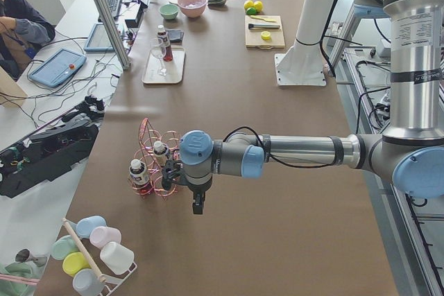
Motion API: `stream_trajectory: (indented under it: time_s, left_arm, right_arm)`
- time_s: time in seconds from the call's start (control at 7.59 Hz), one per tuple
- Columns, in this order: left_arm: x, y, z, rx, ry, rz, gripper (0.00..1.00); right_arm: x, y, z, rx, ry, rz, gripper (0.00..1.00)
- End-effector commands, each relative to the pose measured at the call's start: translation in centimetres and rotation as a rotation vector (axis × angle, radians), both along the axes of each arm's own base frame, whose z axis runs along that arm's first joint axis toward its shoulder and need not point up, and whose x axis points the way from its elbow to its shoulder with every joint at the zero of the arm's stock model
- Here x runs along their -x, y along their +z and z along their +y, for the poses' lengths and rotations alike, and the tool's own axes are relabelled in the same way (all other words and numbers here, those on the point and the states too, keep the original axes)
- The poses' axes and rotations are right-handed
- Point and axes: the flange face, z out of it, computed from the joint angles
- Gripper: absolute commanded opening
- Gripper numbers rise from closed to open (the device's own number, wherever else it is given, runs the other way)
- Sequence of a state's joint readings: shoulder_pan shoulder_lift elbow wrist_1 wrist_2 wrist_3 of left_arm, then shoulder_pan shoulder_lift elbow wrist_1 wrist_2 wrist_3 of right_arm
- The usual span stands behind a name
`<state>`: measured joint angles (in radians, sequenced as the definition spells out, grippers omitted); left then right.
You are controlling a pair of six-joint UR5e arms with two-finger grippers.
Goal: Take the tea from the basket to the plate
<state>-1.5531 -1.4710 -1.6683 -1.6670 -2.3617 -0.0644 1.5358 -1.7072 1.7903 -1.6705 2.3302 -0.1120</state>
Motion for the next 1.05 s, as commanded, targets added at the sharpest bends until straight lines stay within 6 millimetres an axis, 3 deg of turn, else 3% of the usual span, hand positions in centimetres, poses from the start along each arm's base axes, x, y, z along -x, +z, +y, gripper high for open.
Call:
stream_trajectory:
  time_s: [0.0, 0.92]
  left_arm:
    - [-0.1, 0.3, 0.2, 0.006, 0.002, 0.001, 0.99]
    - [-1.1, 0.6, 0.2, 0.014, 0.024, -0.001, 0.99]
  right_arm:
    - [0.0, 0.1, 0.1, 0.002, 0.001, -0.001, 1.00]
    - [-0.2, 0.0, 0.1, 0.000, 0.004, 0.000, 1.00]
